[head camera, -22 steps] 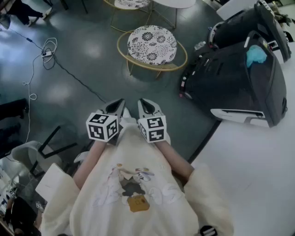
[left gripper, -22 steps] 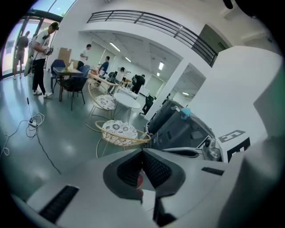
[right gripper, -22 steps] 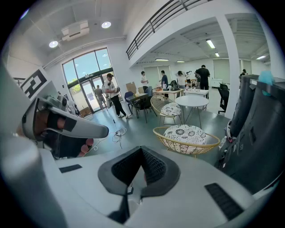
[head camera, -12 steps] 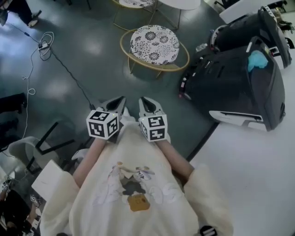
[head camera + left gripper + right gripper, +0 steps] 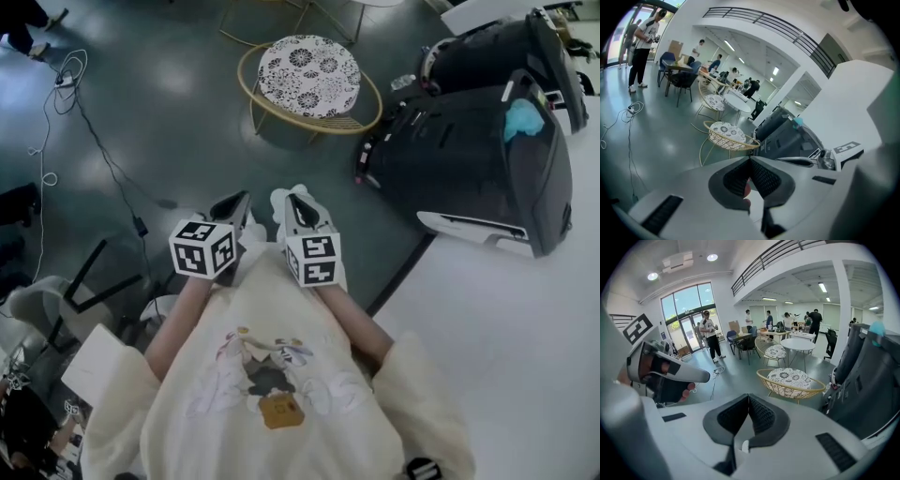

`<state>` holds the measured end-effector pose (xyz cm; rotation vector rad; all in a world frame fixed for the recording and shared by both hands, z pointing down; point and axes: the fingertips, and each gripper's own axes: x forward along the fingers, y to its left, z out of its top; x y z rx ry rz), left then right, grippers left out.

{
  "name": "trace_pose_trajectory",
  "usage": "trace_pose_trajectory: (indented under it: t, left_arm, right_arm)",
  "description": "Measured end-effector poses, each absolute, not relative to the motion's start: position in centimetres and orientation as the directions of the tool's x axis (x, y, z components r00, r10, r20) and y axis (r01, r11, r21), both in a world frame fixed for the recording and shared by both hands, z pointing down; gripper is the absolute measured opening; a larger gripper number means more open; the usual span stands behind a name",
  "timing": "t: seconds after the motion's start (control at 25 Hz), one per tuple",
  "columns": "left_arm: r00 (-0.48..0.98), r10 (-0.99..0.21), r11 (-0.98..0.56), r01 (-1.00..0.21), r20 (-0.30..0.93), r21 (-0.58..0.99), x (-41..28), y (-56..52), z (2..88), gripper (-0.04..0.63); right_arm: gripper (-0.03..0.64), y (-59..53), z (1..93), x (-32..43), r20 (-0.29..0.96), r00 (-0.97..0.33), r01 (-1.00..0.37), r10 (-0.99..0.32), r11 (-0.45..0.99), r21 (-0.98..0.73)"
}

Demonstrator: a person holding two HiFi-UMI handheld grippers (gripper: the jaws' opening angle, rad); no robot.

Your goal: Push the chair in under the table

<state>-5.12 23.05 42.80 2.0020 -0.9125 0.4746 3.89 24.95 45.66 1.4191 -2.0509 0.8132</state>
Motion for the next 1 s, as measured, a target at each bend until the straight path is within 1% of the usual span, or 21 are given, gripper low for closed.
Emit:
trace_pose_trajectory:
  t: [0.2, 0.36, 0.48, 0.6, 0.72, 0.88, 1.0]
  left_arm:
    - [0.636, -0.405, -0.320, -0.771, 0.656, 0.551, -4.5, 21.1, 44.4, 0.009]
    - [0.599, -0.431, -0.264, -0.799, 0.675, 0.540, -4.1, 17.4, 44.7, 0.009]
    - [0.589, -0.426, -0.268, -0.807, 0.687, 0.526, -2.0, 14.6, 44.7, 0.009]
    - [0.589, -0.412, -0.301, -0.808, 0.696, 0.506, 1.4, 11.3, 44.3, 0.009]
    - [0.584, -0.410, -0.329, -0.811, 0.700, 0.484, 4.4, 8.5, 44.0, 0.009]
    - [0.564, -0.410, -0.306, -0.825, 0.716, 0.475, 6.7, 6.1, 44.9, 0.009]
    - [0.543, -0.409, -0.272, -0.840, 0.734, 0.470, 7.4, 4.9, 46.0, 0.009]
  right_arm:
    - [0.008, 23.2, 47.6, 5.2, 0.741, -0.334, -0.939, -0.582, 0.274, -0.207]
    - [0.009, 18.8, 47.8, 5.3, 0.723, -0.378, -0.919, -0.578, 0.326, -0.220]
    - [0.009, 14.6, 46.5, 6.6, 0.694, -0.404, -0.907, -0.596, 0.362, -0.217]
    - [0.009, 10.7, 46.1, 9.4, 0.681, -0.412, -0.906, -0.605, 0.353, -0.235]
    - [0.009, 8.1, 46.4, 11.8, 0.677, -0.431, -0.896, -0.597, 0.374, -0.240]
    - [0.011, 5.6, 46.8, 13.6, 0.643, -0.485, -0.871, -0.593, 0.397, -0.290]
    - [0.012, 4.4, 47.9, 14.2, 0.647, -0.504, -0.860, -0.572, 0.403, -0.314]
